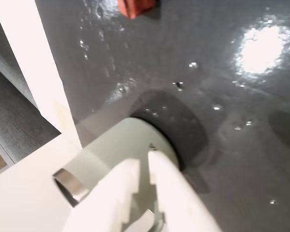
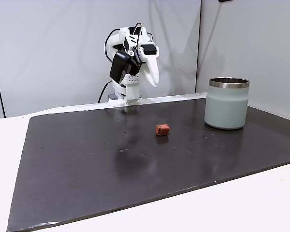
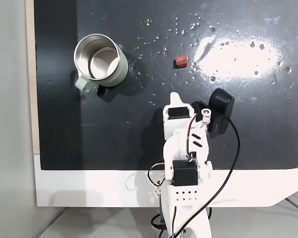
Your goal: Grasp a cube and put it in the cup.
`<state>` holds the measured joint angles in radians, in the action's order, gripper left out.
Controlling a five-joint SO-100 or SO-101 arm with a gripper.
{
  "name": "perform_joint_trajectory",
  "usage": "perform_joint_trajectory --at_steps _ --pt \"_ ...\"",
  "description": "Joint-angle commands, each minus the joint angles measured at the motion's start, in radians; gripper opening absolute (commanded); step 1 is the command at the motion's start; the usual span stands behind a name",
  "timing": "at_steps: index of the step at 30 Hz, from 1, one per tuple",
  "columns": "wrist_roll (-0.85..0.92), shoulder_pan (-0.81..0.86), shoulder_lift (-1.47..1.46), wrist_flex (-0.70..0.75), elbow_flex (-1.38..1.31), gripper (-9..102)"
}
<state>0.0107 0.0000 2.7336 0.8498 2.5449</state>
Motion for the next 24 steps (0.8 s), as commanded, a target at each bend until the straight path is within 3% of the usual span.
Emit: perform_joint_trajectory --at_steps 1,13,24 --pt "-0.002 0.002 -0.164 0.020 -0.232 0" --pt "-0.002 0.012 -0.670 0.275 -0.781 0" --pt "-0.115 0.043 -1.052 0.525 -1.152 0"
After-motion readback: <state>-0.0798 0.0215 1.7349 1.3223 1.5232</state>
